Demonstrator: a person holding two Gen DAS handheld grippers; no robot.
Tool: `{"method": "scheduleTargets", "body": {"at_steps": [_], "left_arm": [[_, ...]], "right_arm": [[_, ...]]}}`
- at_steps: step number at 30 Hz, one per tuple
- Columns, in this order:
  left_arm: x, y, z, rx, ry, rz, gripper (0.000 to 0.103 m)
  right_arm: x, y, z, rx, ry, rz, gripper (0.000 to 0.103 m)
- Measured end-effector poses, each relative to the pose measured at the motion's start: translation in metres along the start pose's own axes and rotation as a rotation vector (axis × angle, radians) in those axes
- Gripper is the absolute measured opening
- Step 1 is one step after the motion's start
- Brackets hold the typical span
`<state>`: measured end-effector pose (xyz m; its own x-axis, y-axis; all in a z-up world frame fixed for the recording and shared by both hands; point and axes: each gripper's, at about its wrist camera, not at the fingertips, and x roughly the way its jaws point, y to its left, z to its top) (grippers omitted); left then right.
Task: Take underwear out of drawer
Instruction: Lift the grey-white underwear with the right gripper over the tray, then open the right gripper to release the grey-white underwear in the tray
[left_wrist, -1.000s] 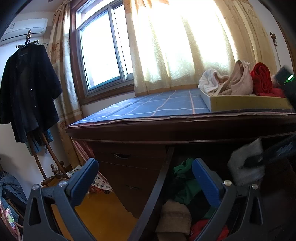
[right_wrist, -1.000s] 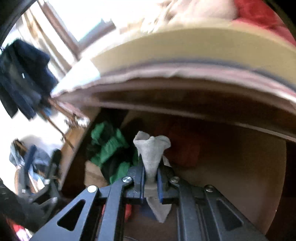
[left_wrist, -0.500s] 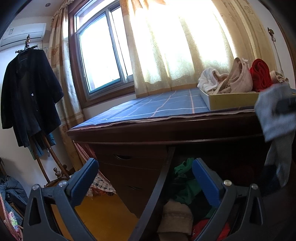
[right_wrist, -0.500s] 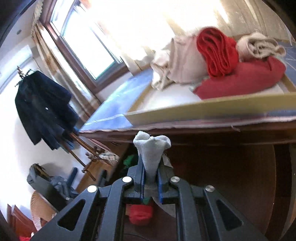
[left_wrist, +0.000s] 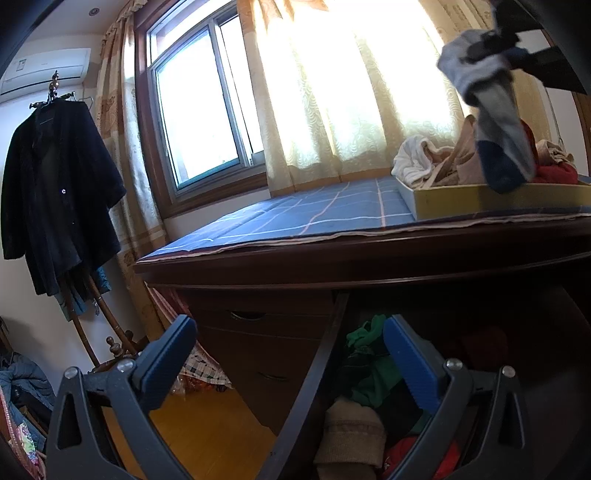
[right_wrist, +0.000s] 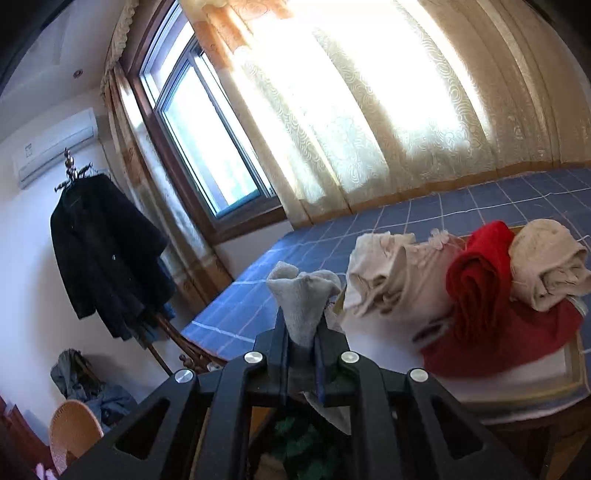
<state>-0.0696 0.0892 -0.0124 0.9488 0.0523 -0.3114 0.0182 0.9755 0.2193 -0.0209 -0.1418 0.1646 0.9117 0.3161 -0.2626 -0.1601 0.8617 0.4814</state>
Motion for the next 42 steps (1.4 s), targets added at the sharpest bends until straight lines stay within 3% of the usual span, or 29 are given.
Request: {"method": "scheduleTargets", "body": {"at_steps": [5,9,30,42], "left_arm": [[0.001,-0.001,0.001,0.009,0.006,0.0,0.103],[0.002,-0.001,0.001,0.015,0.009,-0.003,0.103],[0.003,0.001,0.003,0.0,0.015,-0.018,0.103],[0.005,-0.001,0.002,0.001,0.021,-0.021,0.103]], "right_arm": [[0.015,-0.002,0.011,0.021,-0.063,0.021,0.012],[0.032,-0.006,0.013,0.028,-0.089,-0.014,0.012],[0.143,-0.055,-0.021,0.051,0.14,-0.26,0.012],[0.161,-0.066,-0.02,0.122,0.2,-0.328,0.013]]}}
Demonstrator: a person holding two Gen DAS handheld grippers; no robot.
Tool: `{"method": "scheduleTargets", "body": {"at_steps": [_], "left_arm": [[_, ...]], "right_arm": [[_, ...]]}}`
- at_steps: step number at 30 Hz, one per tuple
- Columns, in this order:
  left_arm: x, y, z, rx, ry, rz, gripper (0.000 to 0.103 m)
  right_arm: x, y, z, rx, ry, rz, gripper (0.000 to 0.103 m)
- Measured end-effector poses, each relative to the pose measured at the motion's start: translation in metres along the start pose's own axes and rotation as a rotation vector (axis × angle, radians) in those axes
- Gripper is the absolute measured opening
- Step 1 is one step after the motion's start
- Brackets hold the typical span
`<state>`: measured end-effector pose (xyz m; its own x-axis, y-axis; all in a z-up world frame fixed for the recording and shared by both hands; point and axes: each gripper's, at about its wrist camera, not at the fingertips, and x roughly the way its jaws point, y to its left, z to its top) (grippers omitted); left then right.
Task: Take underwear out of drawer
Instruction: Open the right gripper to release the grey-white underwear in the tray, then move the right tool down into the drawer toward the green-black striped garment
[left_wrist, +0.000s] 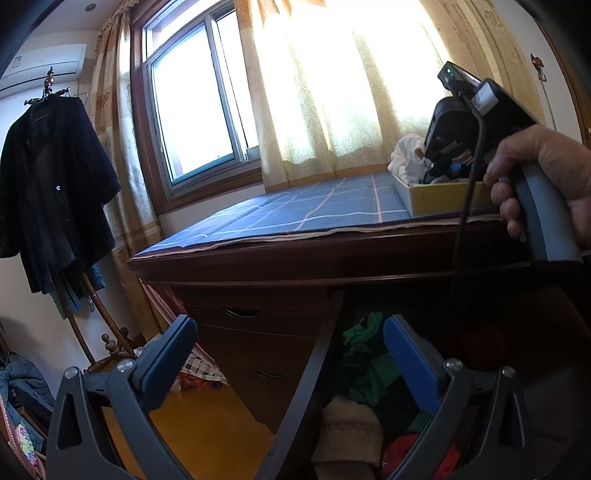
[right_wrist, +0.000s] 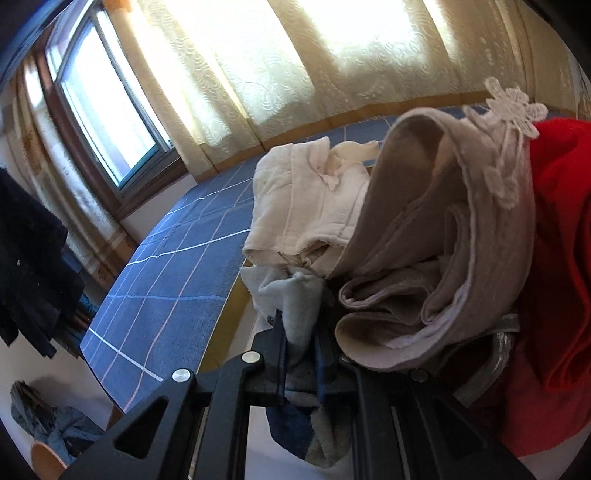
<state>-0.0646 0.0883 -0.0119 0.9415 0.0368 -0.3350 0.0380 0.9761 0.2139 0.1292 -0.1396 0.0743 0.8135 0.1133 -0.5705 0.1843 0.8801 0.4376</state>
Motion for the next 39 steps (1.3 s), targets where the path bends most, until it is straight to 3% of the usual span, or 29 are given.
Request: {"method": "scheduleTargets", "body": {"at_steps": [3,8,10,12,14,18,25,30,39], "left_arm": [[0.0,-0.001,0.0,0.004,0.003,-0.002,0.103],[0.001,-0.002,0.0,0.013,0.008,-0.001,0.103],[0.002,-0.004,0.0,0.016,0.01,0.004,0.103],[0.002,-0.005,0.0,0.021,0.013,0.01,0.103],[0.003,-0.006,0.0,0.025,0.017,0.013,0.103],[0.004,-0.007,0.001,0.027,0.028,0.012,0.103],[0.005,-0.008,0.001,0.038,0.033,0.021,0.103],[0.006,-0.008,0.001,0.036,0.034,0.024,0.103],[0.004,-0.008,0.001,0.034,0.032,0.023,0.103]], "right_arm": [[-0.002,0.003,0.0,-0.031,0.002,0.001,0.017],[-0.023,-0.009,0.001,0.033,-0.005,0.101,0.022],[-0.041,-0.013,-0.003,0.041,-0.04,0.153,0.038],[-0.057,-0.012,-0.007,0.028,-0.091,0.187,0.061],[-0.077,-0.01,-0.012,0.001,-0.164,0.182,0.069],[-0.1,-0.011,-0.018,-0.006,-0.216,0.176,0.069],[-0.138,-0.028,-0.051,0.051,-0.171,0.231,0.07],[-0.163,-0.032,-0.079,-0.001,-0.192,0.193,0.07],[-0.145,-0.046,-0.135,-0.07,-0.107,0.113,0.07]]}}
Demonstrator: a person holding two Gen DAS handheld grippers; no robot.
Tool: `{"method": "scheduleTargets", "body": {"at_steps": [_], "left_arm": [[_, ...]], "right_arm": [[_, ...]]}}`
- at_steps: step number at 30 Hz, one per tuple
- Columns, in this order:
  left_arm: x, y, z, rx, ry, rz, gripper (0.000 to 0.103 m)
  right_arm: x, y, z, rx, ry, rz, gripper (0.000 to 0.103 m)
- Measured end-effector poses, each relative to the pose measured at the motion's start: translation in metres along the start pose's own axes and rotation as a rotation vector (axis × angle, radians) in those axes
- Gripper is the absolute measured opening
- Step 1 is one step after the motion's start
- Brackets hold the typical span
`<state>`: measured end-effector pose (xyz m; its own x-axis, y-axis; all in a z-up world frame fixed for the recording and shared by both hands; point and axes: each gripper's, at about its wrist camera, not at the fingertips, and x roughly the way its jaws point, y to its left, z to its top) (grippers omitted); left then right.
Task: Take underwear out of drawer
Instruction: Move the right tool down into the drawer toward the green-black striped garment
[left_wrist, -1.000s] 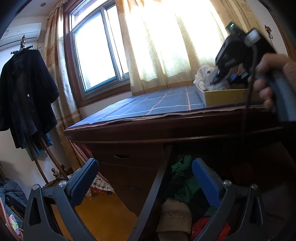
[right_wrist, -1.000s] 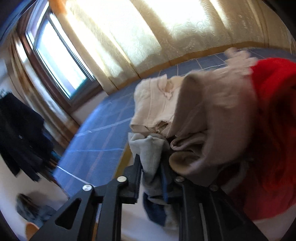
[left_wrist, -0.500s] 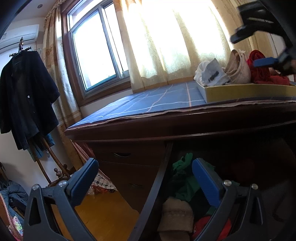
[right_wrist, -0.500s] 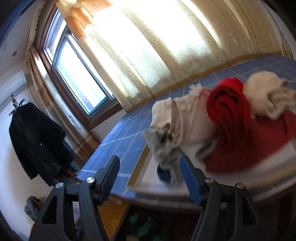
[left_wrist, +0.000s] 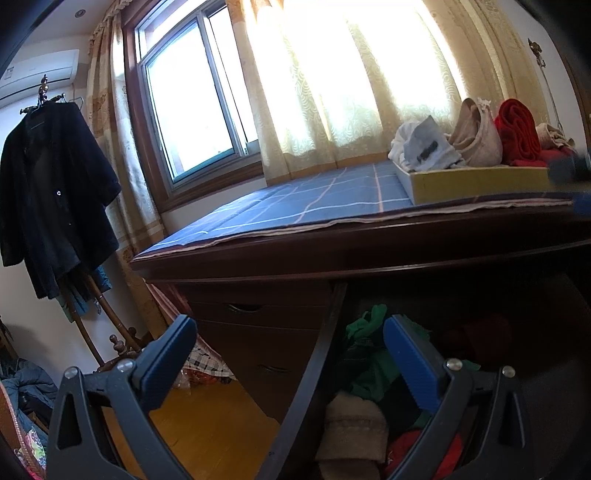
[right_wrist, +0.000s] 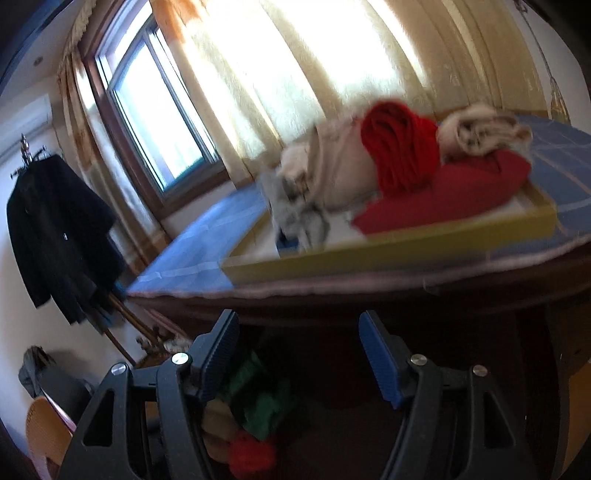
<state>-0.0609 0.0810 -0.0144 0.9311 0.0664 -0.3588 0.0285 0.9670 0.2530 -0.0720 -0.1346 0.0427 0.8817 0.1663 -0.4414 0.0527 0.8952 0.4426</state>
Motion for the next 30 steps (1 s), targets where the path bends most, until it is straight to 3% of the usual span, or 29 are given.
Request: {"method": "scheduleTargets", "body": {"at_steps": [10,19,26,30], "left_arm": [[-0.001,0.001,0.0,-0.005,-0.002,-0.001,0.103],[0.001,0.005,-0.001,-0.029,-0.002,-0.02,0.103],[0.004,0.023,-0.002,-0.162,0.024,-0.036,0.103],[0.005,0.015,-0.001,-0.112,0.038,-0.014,0.103]], "right_arm": [[0.024,-0.019,-0.029,-0.02,0.079,-0.078,0.07],[0.04,-0.019,-0.03,-0.024,0.141,-0.068,0.07],[0.053,-0.014,-0.033,-0.033,0.219,-0.039,0.07],[0.06,-0.013,-0.034,-0.033,0.257,-0.026,0.07]]}}
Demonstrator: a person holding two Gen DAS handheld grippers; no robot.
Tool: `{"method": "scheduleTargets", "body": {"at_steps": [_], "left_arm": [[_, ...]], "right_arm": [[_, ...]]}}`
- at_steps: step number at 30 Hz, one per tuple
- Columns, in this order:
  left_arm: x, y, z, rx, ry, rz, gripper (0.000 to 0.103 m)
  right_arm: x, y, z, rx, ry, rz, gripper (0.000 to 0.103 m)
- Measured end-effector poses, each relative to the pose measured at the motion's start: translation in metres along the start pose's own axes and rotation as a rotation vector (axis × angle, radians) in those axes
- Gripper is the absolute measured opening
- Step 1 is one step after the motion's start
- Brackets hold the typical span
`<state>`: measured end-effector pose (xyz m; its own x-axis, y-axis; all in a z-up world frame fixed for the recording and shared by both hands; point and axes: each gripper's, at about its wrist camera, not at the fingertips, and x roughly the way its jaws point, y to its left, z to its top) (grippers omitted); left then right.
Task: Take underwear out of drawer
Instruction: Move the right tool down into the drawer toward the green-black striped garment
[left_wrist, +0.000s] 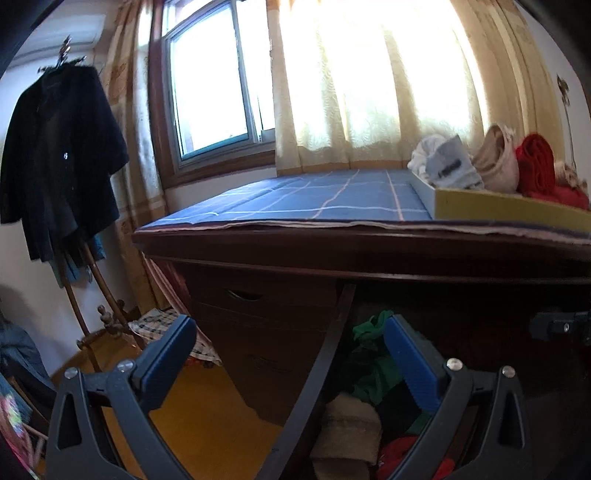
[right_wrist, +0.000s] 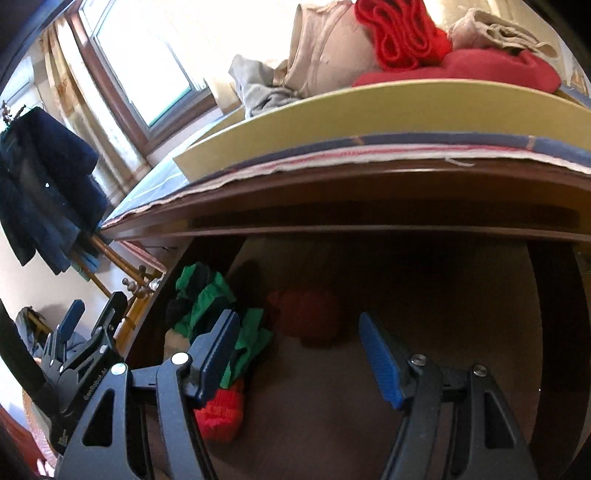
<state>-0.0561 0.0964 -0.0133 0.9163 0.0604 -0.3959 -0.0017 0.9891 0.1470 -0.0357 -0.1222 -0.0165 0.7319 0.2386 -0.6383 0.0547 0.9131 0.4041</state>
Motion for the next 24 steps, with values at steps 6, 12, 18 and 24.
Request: {"method": "scheduleTargets", "body": {"at_steps": [6,12,18,24], "left_arm": [[-0.003,0.017,0.0,-0.087,0.003,-0.013,0.103],[0.004,0.031,0.001,-0.16,0.021,0.018,0.103],[0.003,0.021,-0.002,-0.118,0.004,0.071,0.103],[0.006,0.029,0.0,-0.162,0.03,0.063,0.103]], "right_arm": [[0.006,0.01,-0.001,-0.059,0.032,0.024,0.07],[0.018,0.028,-0.001,-0.131,0.094,0.069,0.07],[0.043,0.057,-0.002,-0.187,0.176,0.115,0.07],[0.059,0.076,-0.002,-0.194,0.213,0.117,0.07]]}}
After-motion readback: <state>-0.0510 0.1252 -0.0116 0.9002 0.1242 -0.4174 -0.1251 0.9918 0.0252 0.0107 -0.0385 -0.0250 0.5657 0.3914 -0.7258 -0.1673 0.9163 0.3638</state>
